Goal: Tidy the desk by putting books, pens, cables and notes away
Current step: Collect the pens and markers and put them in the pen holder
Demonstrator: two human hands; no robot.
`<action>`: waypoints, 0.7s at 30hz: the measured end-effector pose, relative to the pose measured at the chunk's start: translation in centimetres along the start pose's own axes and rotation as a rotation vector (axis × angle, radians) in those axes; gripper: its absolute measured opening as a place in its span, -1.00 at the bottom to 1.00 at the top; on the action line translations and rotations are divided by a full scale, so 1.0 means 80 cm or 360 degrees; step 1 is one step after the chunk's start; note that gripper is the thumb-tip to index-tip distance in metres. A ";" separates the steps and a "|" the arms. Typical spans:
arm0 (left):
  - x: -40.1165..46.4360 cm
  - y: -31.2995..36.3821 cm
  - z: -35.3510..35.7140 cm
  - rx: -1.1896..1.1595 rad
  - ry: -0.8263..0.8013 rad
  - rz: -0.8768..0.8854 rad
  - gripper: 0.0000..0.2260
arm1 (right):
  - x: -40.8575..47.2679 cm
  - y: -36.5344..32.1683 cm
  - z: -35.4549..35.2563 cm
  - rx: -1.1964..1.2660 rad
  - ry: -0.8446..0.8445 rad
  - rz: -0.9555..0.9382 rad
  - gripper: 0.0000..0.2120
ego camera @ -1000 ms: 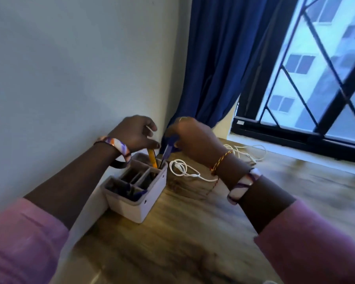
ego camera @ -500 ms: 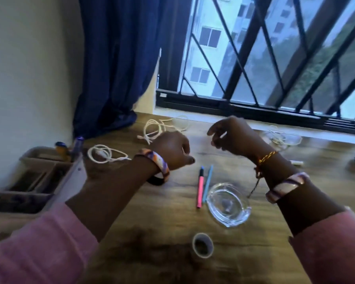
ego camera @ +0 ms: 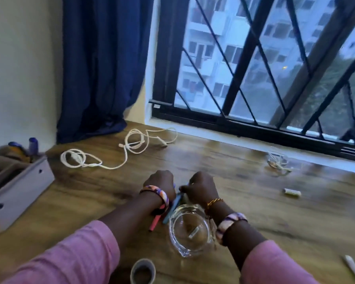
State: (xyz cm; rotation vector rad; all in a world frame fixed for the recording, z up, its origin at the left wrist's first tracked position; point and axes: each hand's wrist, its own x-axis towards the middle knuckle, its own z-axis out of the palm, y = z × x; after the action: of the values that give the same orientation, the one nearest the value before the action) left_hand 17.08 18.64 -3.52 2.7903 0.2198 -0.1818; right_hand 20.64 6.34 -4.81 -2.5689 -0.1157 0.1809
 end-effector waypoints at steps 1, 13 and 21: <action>-0.005 -0.007 -0.003 -0.0021 0.0035 -0.0049 -0.75 | 0.006 -0.002 0.003 0.0008 -0.0029 -0.0015 -0.65; -0.191 -0.180 -0.185 -0.0385 0.1169 -0.0473 -0.89 | 0.013 -0.126 0.071 -0.0366 -0.0311 -0.0573 -0.78; -0.243 -0.281 -0.248 -0.0705 0.1464 -0.0634 -0.94 | -0.062 -0.296 0.072 0.0495 -0.0248 -0.1014 -0.94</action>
State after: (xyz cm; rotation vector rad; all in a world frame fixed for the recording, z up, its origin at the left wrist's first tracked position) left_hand -3.86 43.79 10.81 2.1600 0.8966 0.9507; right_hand 13.77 28.70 3.67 -2.0870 -0.8747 0.1400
